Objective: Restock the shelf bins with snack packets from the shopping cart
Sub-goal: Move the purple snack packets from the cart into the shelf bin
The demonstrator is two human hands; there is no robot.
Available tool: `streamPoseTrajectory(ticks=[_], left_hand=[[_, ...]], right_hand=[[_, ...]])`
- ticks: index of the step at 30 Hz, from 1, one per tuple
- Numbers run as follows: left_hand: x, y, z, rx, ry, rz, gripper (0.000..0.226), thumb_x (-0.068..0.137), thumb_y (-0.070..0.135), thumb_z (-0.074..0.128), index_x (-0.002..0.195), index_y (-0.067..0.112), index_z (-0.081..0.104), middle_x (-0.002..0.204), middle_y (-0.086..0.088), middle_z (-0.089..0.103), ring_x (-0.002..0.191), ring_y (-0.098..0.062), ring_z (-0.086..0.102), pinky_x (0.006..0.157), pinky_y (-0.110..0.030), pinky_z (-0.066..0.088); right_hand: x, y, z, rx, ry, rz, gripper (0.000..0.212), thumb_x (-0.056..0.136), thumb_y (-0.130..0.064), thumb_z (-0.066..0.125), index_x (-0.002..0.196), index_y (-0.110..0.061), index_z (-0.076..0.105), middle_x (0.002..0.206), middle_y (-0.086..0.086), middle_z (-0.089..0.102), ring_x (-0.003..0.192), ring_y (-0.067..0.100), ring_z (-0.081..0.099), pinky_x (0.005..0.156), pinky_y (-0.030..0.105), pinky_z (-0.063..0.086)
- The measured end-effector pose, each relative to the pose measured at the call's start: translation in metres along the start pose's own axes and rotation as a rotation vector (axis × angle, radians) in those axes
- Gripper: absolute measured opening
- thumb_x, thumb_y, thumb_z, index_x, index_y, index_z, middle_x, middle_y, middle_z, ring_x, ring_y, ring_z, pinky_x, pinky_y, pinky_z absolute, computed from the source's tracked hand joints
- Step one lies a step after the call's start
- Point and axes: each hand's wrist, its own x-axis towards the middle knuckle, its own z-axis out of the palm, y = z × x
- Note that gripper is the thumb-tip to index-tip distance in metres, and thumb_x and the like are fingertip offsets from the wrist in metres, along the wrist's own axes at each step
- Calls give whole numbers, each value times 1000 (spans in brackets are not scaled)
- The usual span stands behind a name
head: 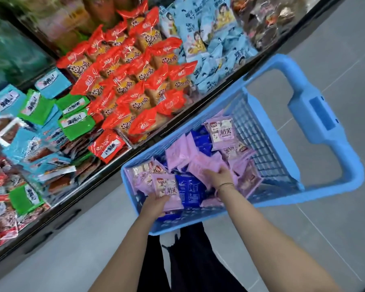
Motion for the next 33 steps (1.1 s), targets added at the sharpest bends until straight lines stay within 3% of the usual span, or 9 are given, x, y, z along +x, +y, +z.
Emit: streamPoseTrajectory(ticks=[3,6,11,15,18,21,25,28,33], left_hand=[[-11,3,-11,-233,-22,10,40,93,15,58,132,9,49,132,-14,56,114,-31,58,91,-44,52],[-32,9,-18,-392,-105,31,26,96,10,51,121,16,51,126,-9,60,109,-27,61,76,-37,55],[-65,17,-18,-418,-209,61,40,96,17,51,134,13,41,121,-15,60,90,-24,61,61,-30,51],[-79,18,-17,-534,-271,44,51,95,56,37,122,18,60,111,-12,71,102,-31,66,87,-45,54],[-83,13,-20,-527,-293,84,52,87,51,57,129,19,53,119,-14,66,105,-32,66,86,-46,55],[-83,10,-22,-527,-295,89,61,85,29,69,138,17,42,124,-15,62,106,-32,65,87,-46,55],[-85,13,-18,-577,-330,139,41,87,24,67,125,27,53,123,-5,65,110,-26,64,97,-49,50],[-86,15,-13,-572,-306,194,44,85,21,69,126,21,53,118,-4,69,107,-24,66,99,-47,49],[-86,20,-15,-435,-271,242,73,66,29,85,129,18,50,117,-2,68,107,-21,65,101,-46,48]], right_hand=[[-24,-2,-13,92,35,-164,13,82,-15,63,83,-11,51,77,6,53,75,17,44,63,17,41],[-65,3,-23,103,96,-443,30,74,-19,67,71,-22,37,64,-6,40,56,6,36,50,7,33],[-120,25,-12,-280,-24,-836,26,67,7,67,86,-9,57,103,4,61,93,20,58,82,24,44],[-141,39,1,-477,-133,-972,32,60,3,60,91,-4,61,122,11,56,114,28,53,102,22,33],[-148,43,3,-438,-208,-995,40,70,-10,61,109,-7,63,130,5,51,125,16,44,109,20,29],[-149,39,1,-201,-248,-877,39,72,-11,58,110,-10,64,128,-1,51,124,6,45,106,15,31],[-135,30,0,148,-68,-440,36,83,0,65,117,-5,53,122,10,53,108,16,52,89,18,45],[-130,23,5,433,-273,-38,36,90,-14,59,125,-15,50,120,7,59,100,19,57,82,28,45],[-125,22,10,330,-382,-103,19,96,-21,50,99,-32,65,94,-9,72,92,13,67,87,36,53]])
